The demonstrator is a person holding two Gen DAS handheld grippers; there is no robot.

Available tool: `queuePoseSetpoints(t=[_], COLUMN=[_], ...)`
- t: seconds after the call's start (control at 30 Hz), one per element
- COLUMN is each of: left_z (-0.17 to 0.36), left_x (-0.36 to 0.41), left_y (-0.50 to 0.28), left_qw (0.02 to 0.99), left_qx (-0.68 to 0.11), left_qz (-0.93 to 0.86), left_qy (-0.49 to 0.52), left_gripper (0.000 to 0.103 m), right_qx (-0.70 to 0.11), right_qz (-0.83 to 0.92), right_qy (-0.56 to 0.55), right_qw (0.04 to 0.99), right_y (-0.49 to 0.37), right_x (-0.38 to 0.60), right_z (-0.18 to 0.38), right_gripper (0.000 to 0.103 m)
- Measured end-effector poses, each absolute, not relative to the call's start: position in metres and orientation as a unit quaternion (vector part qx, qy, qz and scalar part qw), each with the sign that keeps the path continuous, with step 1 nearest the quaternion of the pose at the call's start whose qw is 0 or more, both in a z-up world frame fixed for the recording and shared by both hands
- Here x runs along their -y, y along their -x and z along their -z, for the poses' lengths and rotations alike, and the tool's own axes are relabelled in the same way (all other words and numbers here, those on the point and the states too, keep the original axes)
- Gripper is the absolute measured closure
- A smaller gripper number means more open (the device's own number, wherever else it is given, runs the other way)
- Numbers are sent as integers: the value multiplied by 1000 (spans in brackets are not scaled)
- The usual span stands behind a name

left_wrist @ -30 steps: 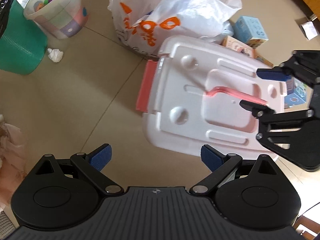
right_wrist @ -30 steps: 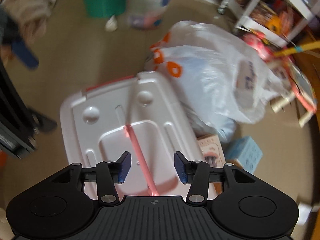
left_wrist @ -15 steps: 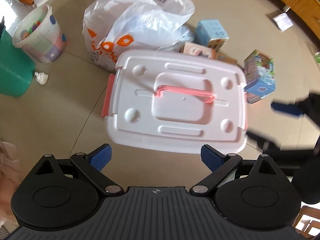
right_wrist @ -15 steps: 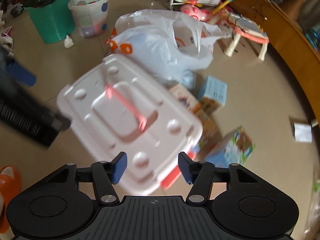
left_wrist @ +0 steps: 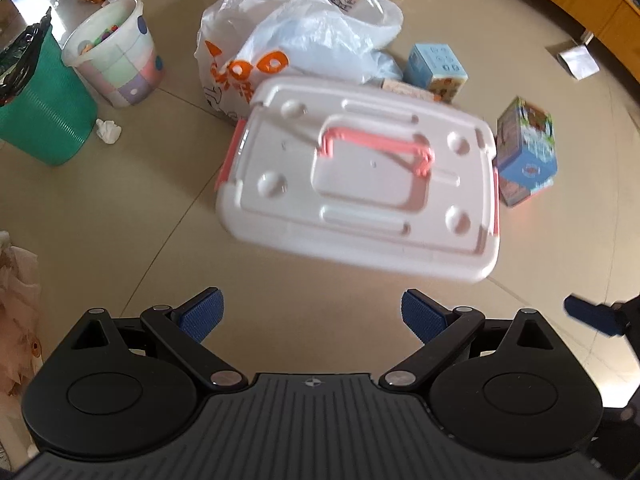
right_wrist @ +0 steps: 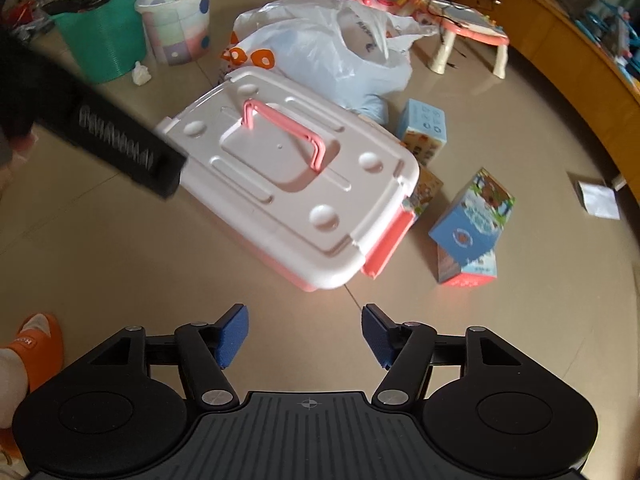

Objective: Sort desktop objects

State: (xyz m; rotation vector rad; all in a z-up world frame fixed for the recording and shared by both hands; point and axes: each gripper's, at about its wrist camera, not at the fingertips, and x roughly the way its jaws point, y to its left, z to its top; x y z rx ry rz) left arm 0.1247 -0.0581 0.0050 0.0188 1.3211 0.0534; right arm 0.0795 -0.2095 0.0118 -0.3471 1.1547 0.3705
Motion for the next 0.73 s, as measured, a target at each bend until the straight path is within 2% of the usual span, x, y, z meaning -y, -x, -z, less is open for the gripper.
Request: queuePoseSetpoints(t=[0.53, 0.73], left_z=[14, 13], left_x=[54, 49], left_y=[-69, -53], left_qw=[808, 817], left_qx=[-586, -575], left_qz=[-41, -29], left_qy=[-43, -36], left_gripper=[2, 2], right_qx=[-547, -543], right_qz=[-156, -148], right_qy=[126, 111], right_qw=[813, 819], right_y=[-23, -11], right_x=[194, 186], right_z=[14, 19], right_gripper=[41, 38])
